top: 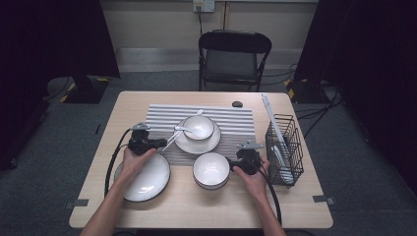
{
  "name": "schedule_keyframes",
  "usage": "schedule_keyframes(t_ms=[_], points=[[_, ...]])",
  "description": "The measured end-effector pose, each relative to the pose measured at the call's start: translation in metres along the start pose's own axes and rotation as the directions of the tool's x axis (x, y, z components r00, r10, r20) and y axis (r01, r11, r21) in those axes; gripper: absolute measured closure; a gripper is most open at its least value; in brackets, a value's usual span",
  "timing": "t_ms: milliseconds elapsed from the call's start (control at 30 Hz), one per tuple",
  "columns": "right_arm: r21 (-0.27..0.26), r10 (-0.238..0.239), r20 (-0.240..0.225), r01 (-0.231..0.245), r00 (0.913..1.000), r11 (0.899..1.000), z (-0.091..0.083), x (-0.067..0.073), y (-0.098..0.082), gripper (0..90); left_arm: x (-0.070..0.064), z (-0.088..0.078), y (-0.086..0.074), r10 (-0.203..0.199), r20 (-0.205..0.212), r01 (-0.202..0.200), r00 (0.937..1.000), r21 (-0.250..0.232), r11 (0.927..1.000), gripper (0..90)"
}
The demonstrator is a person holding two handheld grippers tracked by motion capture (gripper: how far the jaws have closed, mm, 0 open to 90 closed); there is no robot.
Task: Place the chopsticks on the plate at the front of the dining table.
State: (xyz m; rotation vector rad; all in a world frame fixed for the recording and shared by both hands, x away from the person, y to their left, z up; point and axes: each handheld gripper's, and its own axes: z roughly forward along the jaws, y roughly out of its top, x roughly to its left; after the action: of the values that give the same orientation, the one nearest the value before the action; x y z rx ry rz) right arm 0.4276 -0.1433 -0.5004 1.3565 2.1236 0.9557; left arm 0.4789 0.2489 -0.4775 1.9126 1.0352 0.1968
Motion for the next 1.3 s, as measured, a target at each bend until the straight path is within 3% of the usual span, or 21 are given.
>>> schedule_keyframes(t_ms=[133, 267, 333, 700, 800, 1300], points=[[0.0, 0.0, 0.0, 0.0, 1.0, 1.0, 0.0, 0.0, 0.0, 21.0, 0.005, -0.009, 0.001, -0.022, 0.0, 0.022, 0.9997, -0.025, 0.9994, 77.8], [0.0, 0.0, 0.0, 0.0, 1.0, 1.0, 0.0, 0.0, 0.0, 21.0, 0.01, -0.013, -0.002, -0.029, -0.012, 0.028, 0.9995, -0.015, 0.9995, 78.1], [0.0, 0.0, 0.0, 0.0, 1.0, 1.0, 0.0, 0.0, 0.0, 21.0, 0.008, -0.014, 0.0, -0.009, -0.019, 0.009, 0.9998, -0.011, 0.9999, 76.4], [0.0, 0.002, -0.001, -0.002, 1.0, 1.0, 0.0, 0.0, 0.0, 21.0, 0.008, -0.011, -0.002, -0.021, -0.042, 0.021, 0.9989, 0.008, 0.9997, 74.7], [0.0, 0.002, -0.001, -0.002, 1.0, 1.0, 0.0, 0.0, 0.0, 20.9, 0.006, -0.009, -0.003, -0.005, -0.043, 0.007, 0.9991, 0.031, 0.9995, 74.5], [-0.001, 0.004, -0.001, -0.004, 1.0, 1.0, 0.0, 0.0, 0.0, 20.9, -0.001, -0.004, -0.002, 0.029, -0.017, -0.028, 0.9994, 0.047, 0.9985, 74.1]])
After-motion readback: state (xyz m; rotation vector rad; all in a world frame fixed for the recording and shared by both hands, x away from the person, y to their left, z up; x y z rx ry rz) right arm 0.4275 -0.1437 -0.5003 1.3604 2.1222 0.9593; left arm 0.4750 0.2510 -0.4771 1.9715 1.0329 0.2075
